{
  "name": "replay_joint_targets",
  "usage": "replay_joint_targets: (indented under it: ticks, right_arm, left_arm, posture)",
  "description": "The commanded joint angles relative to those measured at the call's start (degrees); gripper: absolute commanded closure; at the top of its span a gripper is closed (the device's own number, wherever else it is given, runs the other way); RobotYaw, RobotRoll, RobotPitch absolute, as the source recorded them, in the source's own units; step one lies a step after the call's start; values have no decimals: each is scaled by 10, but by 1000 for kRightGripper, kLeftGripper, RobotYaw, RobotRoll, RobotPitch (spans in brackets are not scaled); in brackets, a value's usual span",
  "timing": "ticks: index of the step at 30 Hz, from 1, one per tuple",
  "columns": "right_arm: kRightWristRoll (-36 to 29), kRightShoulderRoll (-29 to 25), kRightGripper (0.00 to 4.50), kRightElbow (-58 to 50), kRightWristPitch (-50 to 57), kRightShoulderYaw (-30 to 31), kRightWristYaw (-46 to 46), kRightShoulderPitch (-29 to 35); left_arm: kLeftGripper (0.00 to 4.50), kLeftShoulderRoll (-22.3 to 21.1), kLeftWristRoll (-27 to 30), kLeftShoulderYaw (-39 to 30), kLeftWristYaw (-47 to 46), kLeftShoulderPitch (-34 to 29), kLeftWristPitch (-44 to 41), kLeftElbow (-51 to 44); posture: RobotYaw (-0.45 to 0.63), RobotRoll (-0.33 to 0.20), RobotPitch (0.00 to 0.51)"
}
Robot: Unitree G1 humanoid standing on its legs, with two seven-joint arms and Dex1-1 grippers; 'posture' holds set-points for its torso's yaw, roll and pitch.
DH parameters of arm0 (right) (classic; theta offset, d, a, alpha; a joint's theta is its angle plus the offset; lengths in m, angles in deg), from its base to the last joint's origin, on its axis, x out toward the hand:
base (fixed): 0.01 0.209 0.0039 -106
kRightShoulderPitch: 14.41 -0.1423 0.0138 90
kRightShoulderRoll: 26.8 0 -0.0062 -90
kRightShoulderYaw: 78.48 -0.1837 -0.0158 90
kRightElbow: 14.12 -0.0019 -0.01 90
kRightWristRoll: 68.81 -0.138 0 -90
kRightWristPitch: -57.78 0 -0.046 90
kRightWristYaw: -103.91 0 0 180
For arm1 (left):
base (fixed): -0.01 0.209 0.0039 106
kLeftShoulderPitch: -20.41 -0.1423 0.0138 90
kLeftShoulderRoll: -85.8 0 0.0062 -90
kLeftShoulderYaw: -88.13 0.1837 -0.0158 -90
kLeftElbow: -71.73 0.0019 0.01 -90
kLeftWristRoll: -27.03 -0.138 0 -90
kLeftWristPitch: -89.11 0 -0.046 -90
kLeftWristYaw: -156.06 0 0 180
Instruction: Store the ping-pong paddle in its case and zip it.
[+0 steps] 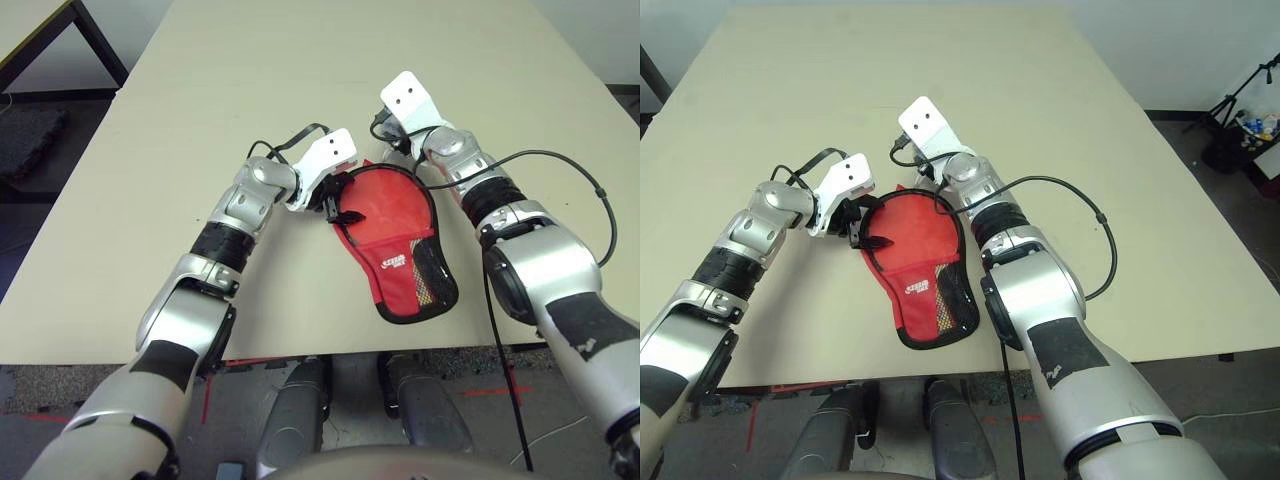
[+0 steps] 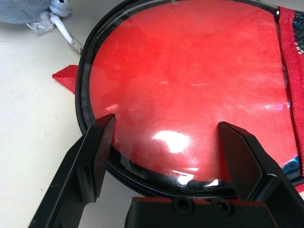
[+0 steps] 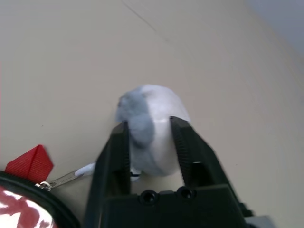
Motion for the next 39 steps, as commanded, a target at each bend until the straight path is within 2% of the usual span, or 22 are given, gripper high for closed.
replay_joint_targets:
  ticks: [1,2,13,17,20,26,31,35,39]
  right_arm:
    - [6,-2,4170,11,-8,-3,5,-5]
    - [6,-2,4478,11,-8,-4,6,-5]
    - [3,-21,4478,-2,-3,-18,10,6]
    - [16,-71,4478,-57,37,-6,-23,34]
    - [18,-111,4478,-157,89,-1,-69,78]
    - [16,-204,4478,-459,258,-7,-184,218]
    - [6,-263,4478,-656,382,-10,-256,309]
    - [-8,-312,4478,-783,459,-11,-307,362]
    - [-26,-363,4478,-860,514,-15,-346,398]
  left_arm:
    - [0,1,-5,19,6,-20,-8,4]
    - [0,1,-5,19,6,-20,-9,3]
    - [0,2,-5,18,4,-19,-6,7]
    - [0,4,-5,19,3,-19,-5,9]
    - [0,5,-5,20,3,-22,-4,10]
    - [0,11,-4,22,4,-22,-7,17]
    - [0,17,-5,24,5,-18,-3,28]
    - [0,22,-6,25,7,-12,3,39]
    - [0,24,-6,25,8,-8,7,45]
  posture:
    - [-22,0,183]
    - [-22,0,184]
    - [-28,0,179]
    - [-46,0,179]
    - [-62,0,182]
    - [-94,0,188]
    - [-119,0,192]
    - [-131,0,195]
    - [-134,0,200]
